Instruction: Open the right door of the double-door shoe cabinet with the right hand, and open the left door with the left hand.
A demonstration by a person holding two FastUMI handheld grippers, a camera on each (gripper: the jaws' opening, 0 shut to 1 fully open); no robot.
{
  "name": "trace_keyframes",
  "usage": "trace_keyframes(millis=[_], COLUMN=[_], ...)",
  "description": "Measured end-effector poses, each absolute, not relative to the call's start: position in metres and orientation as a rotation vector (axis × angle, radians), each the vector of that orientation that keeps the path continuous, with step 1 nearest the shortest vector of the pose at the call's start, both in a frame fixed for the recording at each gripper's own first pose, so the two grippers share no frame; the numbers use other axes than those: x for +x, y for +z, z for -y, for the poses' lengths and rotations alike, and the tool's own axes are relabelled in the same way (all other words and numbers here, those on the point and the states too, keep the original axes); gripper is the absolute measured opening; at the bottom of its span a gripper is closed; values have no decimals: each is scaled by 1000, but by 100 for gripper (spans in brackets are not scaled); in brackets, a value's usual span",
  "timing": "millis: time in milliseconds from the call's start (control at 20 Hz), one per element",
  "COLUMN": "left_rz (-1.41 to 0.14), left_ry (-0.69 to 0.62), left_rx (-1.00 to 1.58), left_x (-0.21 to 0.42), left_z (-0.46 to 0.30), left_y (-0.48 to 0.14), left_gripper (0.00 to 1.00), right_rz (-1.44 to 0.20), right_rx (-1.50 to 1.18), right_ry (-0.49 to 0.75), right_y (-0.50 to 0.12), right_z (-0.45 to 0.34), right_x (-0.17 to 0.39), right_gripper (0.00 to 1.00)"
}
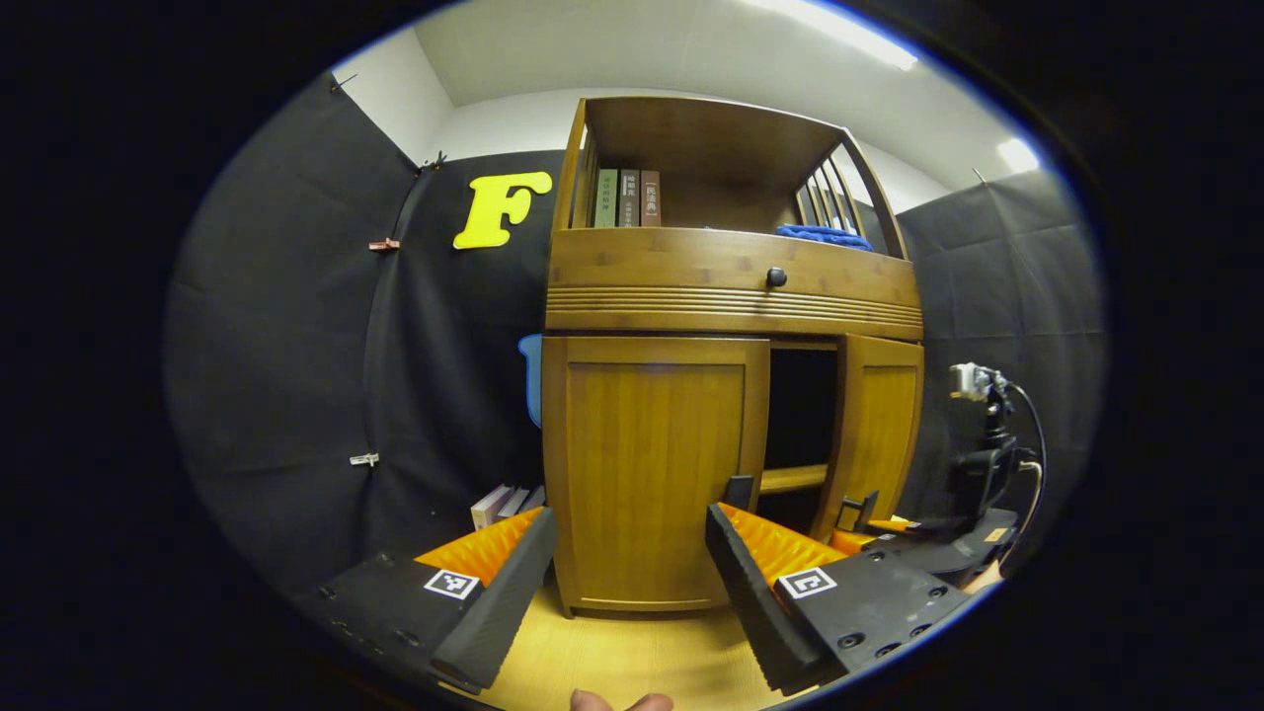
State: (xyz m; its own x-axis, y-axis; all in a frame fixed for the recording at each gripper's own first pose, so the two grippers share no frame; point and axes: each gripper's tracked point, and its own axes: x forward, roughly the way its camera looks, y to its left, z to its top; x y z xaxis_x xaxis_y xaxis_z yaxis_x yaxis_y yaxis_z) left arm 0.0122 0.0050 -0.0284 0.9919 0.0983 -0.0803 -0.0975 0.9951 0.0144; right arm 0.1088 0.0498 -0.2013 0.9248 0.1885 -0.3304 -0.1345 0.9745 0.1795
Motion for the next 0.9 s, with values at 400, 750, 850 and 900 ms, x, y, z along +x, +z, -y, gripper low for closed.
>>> trace_keyframes(millis=[400,750,850,900], left_rz=[-103,-96,-89,-83], left_ry=[126,112,93,83], left_rx=[-17,-21,-17,-14], left_x=[-10,-7,-2,2], left_z=[6,11,18,22], left_y=[-46,-44,-41,-39], left_gripper=[92,94,94,94], right_rz=[-399,-393,-398,-400], right_rx=[129,162,181,185], right_ry=[153,80,90,82], right_y=[-194,-182,-180,-181], right_z=[14,80,93,102], right_x=[56,35,33,33], right_gripper=[25,27,27,27])
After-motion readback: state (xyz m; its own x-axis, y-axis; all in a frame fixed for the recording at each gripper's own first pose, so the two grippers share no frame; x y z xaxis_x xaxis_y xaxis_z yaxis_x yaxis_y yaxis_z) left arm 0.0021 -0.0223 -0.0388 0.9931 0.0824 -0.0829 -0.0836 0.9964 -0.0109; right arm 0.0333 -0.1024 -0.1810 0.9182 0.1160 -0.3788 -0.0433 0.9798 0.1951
